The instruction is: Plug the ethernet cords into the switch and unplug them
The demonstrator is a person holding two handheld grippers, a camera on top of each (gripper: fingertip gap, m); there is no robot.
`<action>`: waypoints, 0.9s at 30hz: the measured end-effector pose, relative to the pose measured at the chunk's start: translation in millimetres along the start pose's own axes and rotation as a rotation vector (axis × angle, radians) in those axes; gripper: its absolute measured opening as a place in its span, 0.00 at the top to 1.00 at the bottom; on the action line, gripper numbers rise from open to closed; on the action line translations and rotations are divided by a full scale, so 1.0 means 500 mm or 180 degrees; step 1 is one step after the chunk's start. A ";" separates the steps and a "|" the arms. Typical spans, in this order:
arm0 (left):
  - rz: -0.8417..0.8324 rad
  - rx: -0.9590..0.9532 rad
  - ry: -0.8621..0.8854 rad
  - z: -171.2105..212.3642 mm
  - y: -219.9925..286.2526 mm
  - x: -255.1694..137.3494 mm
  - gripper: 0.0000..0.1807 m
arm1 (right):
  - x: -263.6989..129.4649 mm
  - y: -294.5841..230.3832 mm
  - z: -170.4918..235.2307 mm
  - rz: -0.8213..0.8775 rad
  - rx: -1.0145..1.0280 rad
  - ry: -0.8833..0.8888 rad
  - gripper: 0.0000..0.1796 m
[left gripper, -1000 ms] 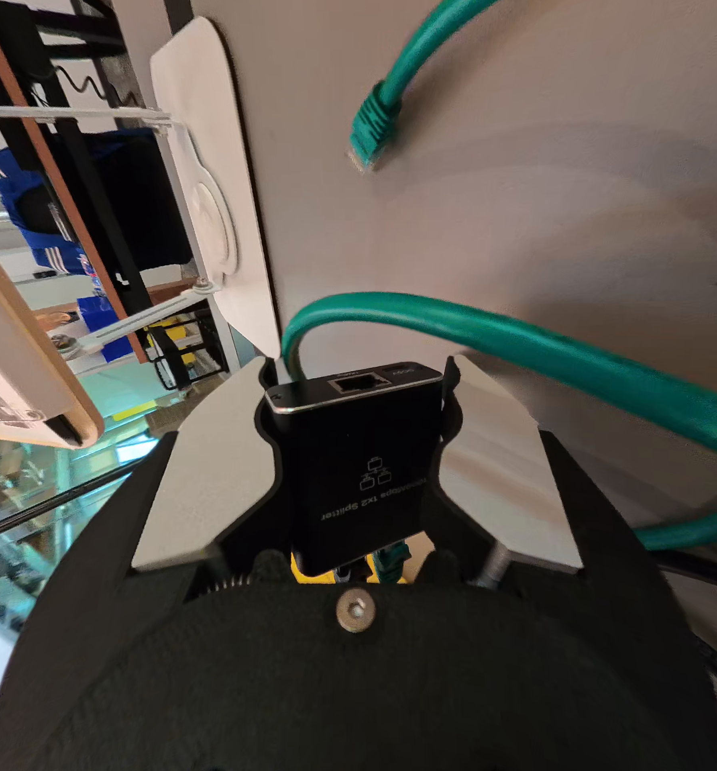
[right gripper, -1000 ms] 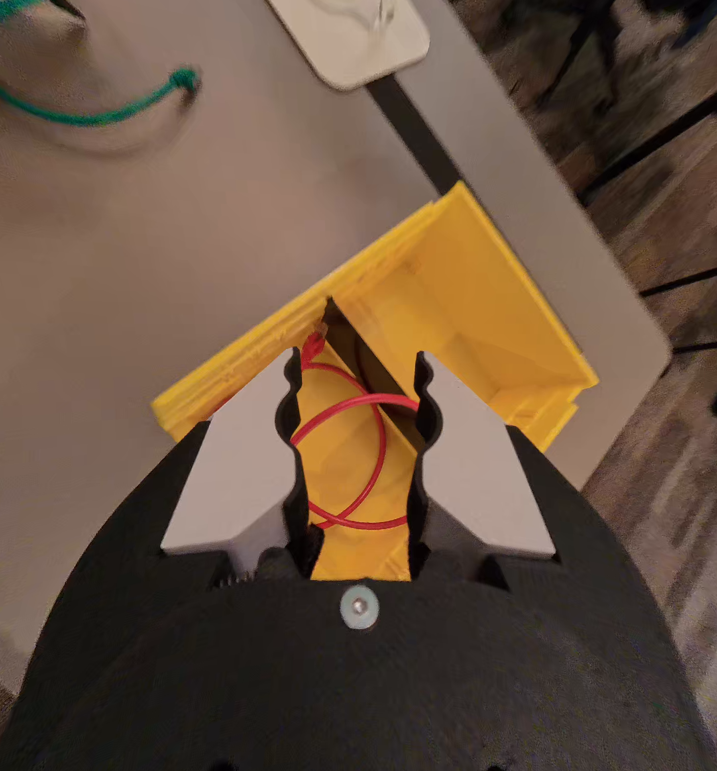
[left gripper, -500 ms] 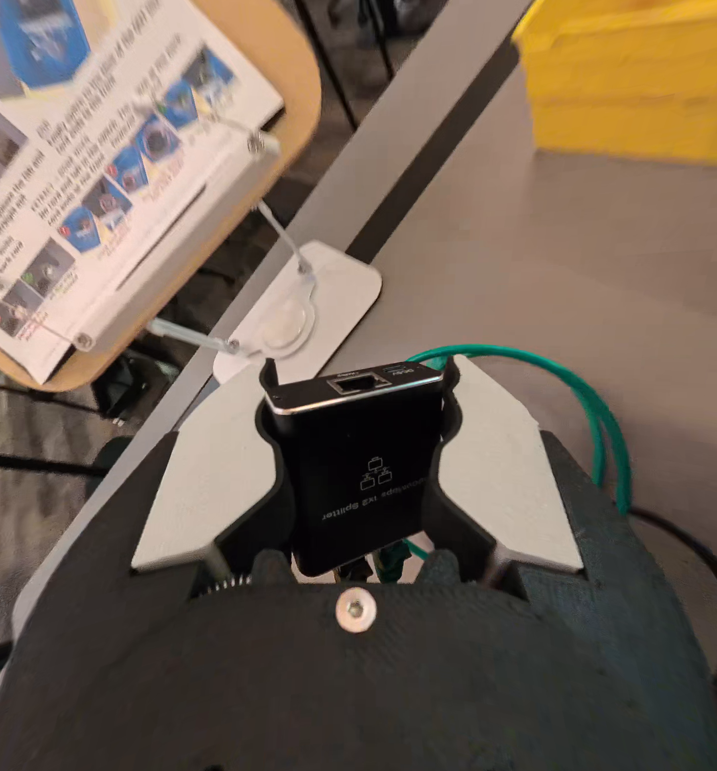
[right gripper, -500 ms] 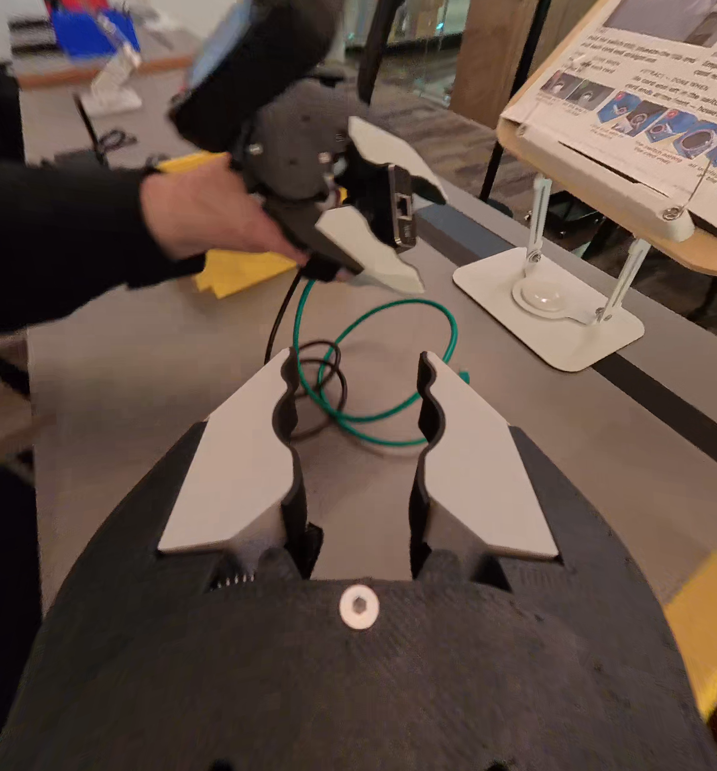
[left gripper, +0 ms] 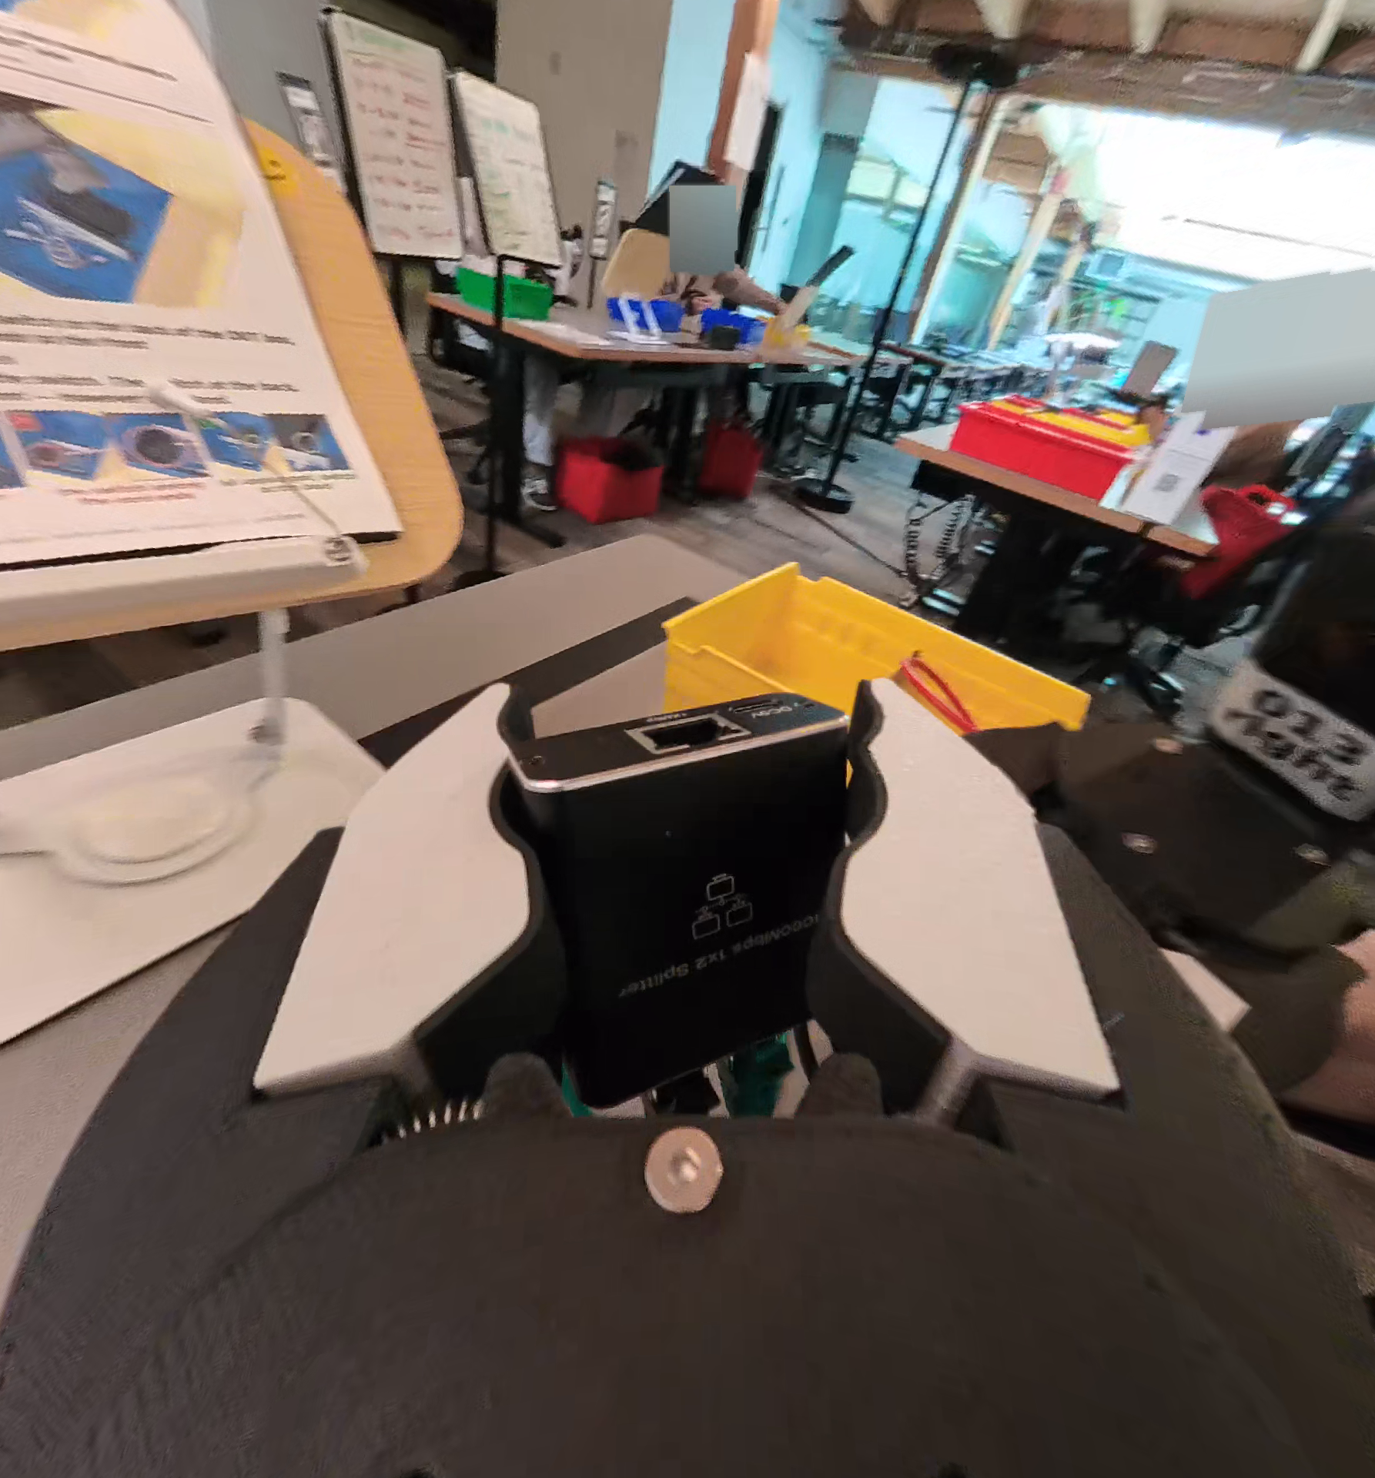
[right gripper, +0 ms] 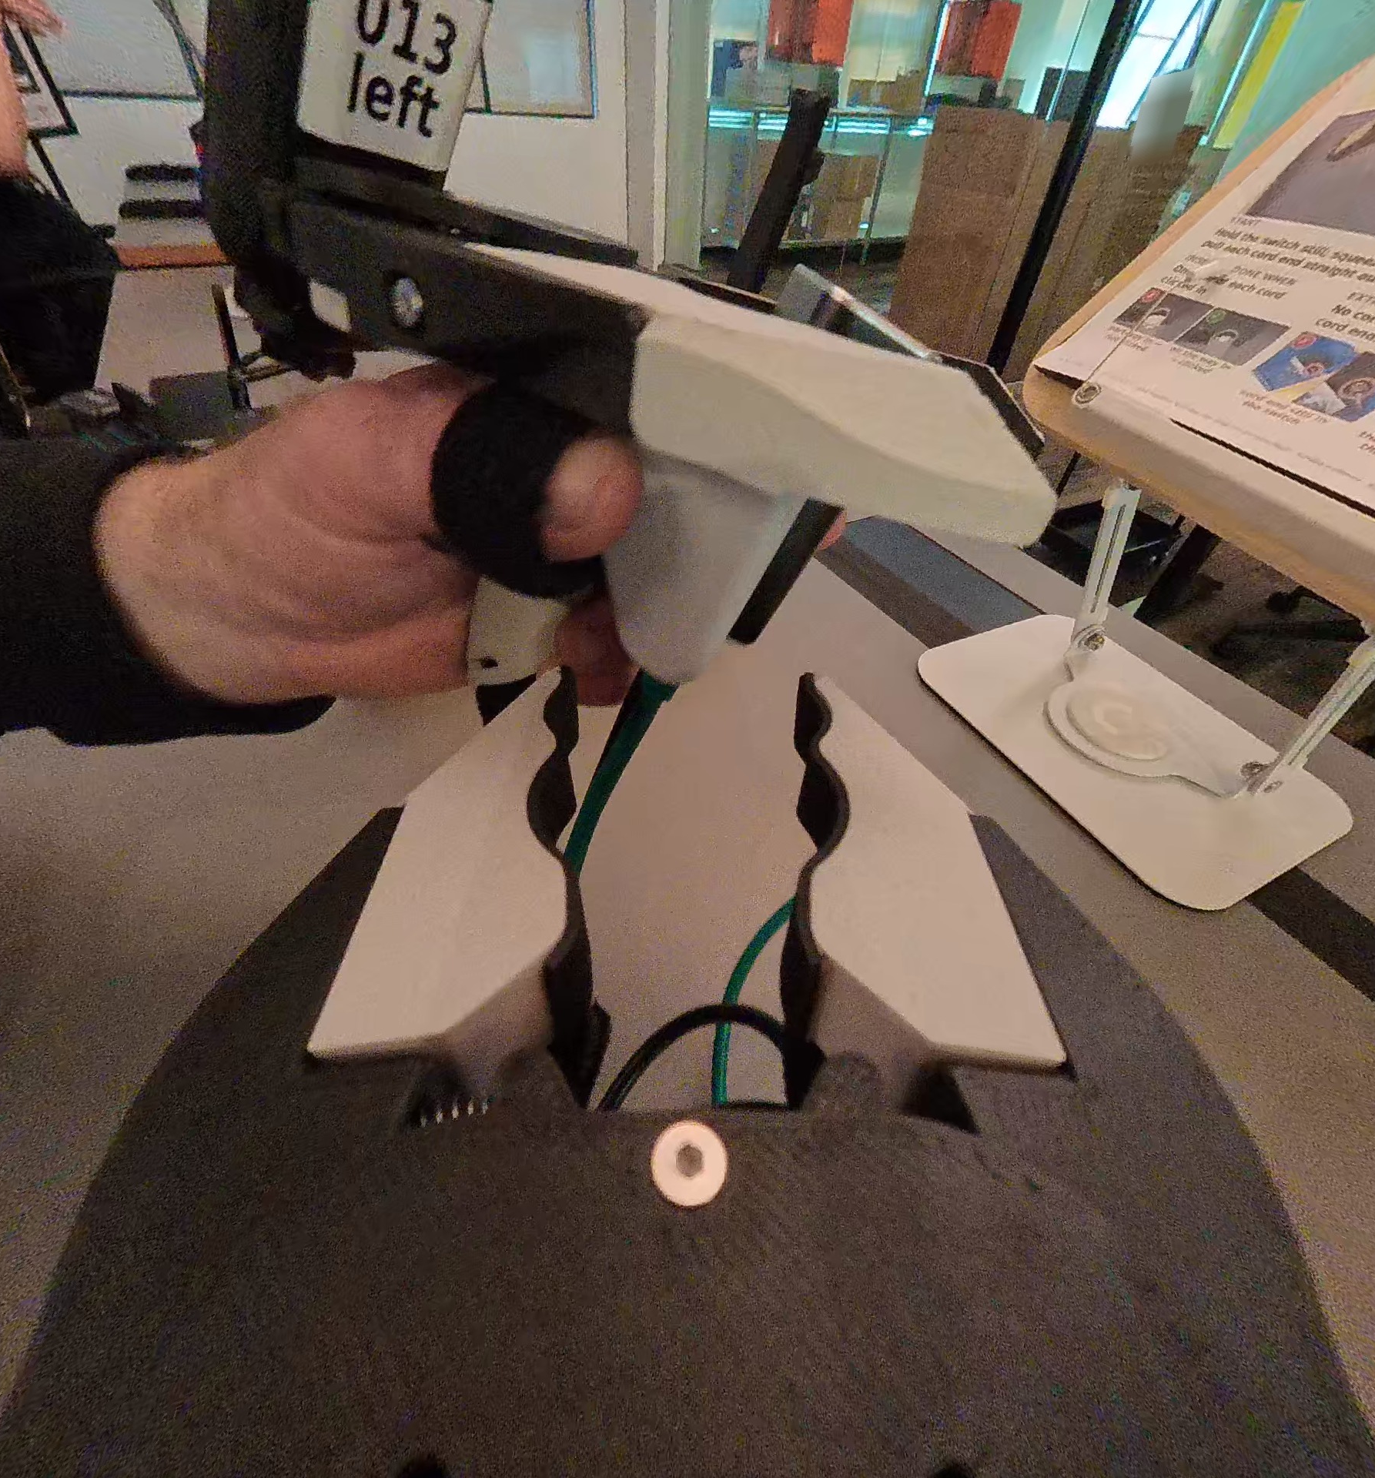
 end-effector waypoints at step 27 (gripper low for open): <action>0.0414 0.4590 -0.1530 0.065 0.157 -0.075 0.36 | -0.028 0.108 0.008 -0.3062 -0.0174 -0.2914 0.96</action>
Point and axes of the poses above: each gripper's, where its closed fingertips meet, x out along the fingers, z out of its underside, y = z × x across the jaws, the point moved 10 cm from there along -x, back along the fingers, and after that the axes turned 5 degrees about x, right-handed, at the moved point
